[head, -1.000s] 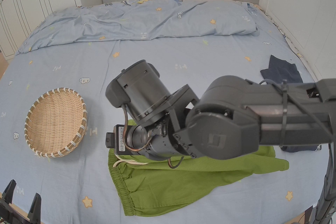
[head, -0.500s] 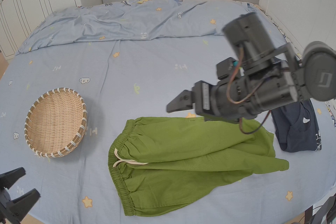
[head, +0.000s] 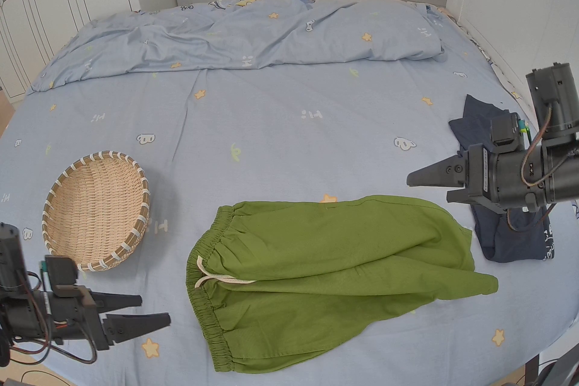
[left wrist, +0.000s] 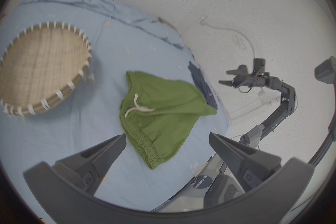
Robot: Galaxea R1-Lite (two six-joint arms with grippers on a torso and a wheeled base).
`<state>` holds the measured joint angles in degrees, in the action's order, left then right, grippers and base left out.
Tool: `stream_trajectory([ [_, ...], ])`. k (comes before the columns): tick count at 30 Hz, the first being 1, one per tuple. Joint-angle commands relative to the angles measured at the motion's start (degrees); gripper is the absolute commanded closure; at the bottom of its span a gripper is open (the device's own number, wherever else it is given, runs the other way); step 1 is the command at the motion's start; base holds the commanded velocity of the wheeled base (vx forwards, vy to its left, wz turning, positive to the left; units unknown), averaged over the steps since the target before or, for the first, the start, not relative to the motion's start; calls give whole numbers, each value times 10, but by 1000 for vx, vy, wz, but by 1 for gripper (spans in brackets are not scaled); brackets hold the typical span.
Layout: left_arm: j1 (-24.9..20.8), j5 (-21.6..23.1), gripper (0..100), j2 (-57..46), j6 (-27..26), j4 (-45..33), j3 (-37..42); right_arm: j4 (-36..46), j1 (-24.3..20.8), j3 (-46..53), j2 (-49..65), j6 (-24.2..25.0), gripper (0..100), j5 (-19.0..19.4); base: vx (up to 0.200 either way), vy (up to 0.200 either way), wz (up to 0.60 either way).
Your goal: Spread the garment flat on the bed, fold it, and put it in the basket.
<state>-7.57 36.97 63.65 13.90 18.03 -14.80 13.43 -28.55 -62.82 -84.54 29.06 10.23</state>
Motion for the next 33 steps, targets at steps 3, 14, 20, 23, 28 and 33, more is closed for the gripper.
stream_trajectory([
  [3, -10, 24, 0, 260, -37, 144, 108, -97, 60, 134, 85, -17, 0, 14, 0, 0, 0],
  [14, -87, 26, 0, 278, 67, 148, 101, -103, 61, 142, 87, -18, 0, 14, 0, 0, 0],
  [20, -131, 26, 0, 339, 141, 192, 90, -121, 62, 149, 88, -17, 0, 13, 0, 0, 0],
  [23, -134, 23, 0, 389, 145, 252, 100, -125, 64, 148, 90, -17, 0, 13, 0, 0, 0],
  [28, -141, 20, 0, 423, 147, 307, 115, -127, 67, 148, 89, -17, 0, 13, 0, 0, 0],
  [33, -143, 20, 0, 436, 150, 316, 114, -129, 67, 149, 88, -17, 0, 13, 0, 0, 0],
])
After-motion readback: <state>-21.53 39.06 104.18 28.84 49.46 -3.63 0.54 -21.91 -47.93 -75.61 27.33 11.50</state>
